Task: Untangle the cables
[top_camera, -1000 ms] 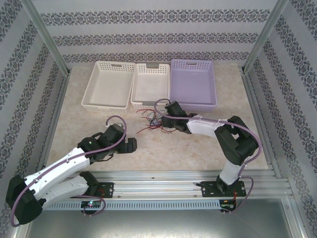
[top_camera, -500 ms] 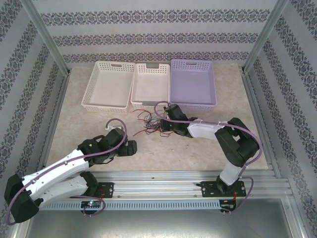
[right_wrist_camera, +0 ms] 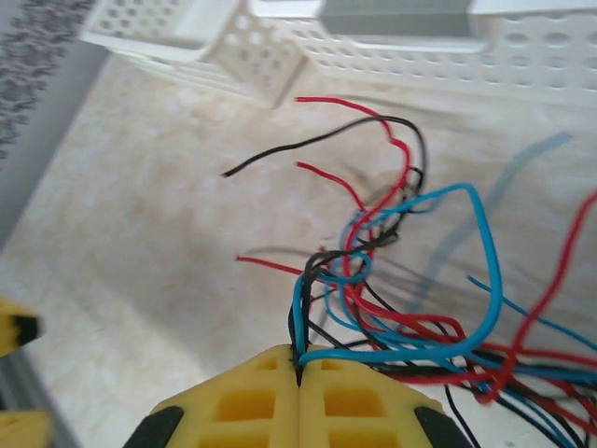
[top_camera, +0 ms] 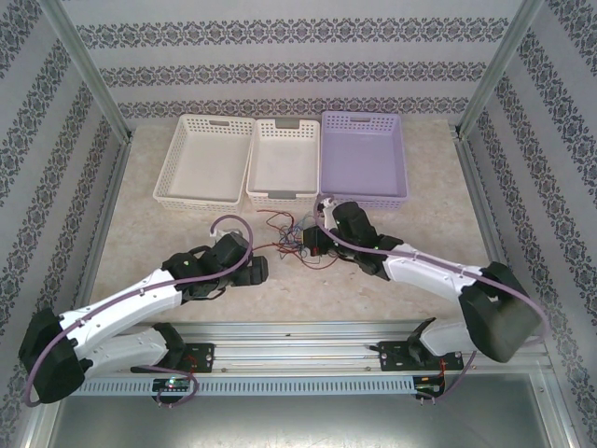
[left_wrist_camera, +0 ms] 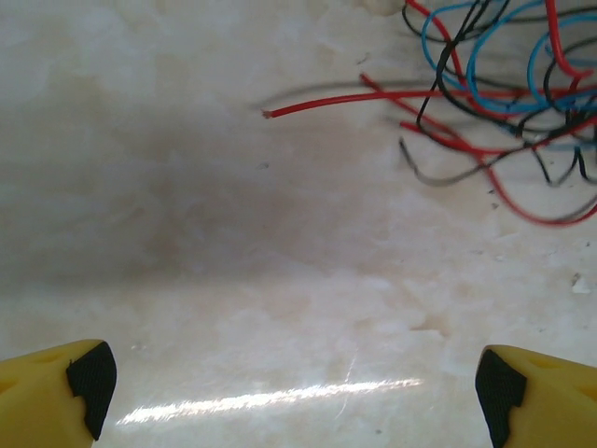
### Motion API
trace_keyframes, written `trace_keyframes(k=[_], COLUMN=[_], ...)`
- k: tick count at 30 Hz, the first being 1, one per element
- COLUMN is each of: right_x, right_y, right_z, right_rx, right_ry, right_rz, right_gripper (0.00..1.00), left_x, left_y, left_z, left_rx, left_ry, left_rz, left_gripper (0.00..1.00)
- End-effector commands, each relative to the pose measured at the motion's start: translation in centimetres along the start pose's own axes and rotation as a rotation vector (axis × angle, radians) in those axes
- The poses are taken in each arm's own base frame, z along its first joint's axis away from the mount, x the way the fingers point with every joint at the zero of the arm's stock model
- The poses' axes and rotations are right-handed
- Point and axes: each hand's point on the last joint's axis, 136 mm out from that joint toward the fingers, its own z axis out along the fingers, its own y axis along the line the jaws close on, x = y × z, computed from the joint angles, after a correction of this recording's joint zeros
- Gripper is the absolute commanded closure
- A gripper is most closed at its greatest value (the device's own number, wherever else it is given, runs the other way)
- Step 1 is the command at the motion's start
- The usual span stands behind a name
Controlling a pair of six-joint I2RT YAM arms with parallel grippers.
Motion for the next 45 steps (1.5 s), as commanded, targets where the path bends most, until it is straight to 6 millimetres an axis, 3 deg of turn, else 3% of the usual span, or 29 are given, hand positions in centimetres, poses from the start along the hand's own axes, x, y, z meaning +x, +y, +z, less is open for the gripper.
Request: trace_keyframes(k=[1,10,20,26,34,40,45], right_x=[0.0,-1.0,-4.7,-5.9,-8.8,-10.4,-11.0], right_y=[3.3,6.1,9.8,11.5,11.5,11.4,12.5], right_z=[-1.7,-4.7,-7.3,-8.2,-10.3,-11.1,-11.5], right_rx=[-0.138,-0.242,-0.373,-0.441,-0.387,-0.375,-0.412], right_ry=[-0.021,-0.055,-0.091,-0.091,-0.18,-0.207,-0.211], right_rz=[-0.024,-0.056,-0.042,-0.017,-0.009,0.006,0.012], right_gripper=[1.0,1.0,1.0,1.0,1.0,1.0,1.0], left_x=[-1.4,-2.2,-1.5,-1.5,-0.1,1.2,1.1], left_y=[-2.9,-7.3,-8.8,-8.7,-8.0,-5.8,-5.4], left_z=[-0.7,-0.7,0.9,1.6,0.8,0.6,0.4], left_rx=[0.121,0.417,0.511,0.493,0.577,0.559,0.577], left_ry=[-0.045,-0.129,-0.146,-0.148,-0.169,-0.192,-0.222], left_rz=[-0.024,-0.062,0.006,0.023,0.017,0.013,-0.026], left_gripper=[0.0,0.0,0.0,0.0,0.0,0.0,0.0])
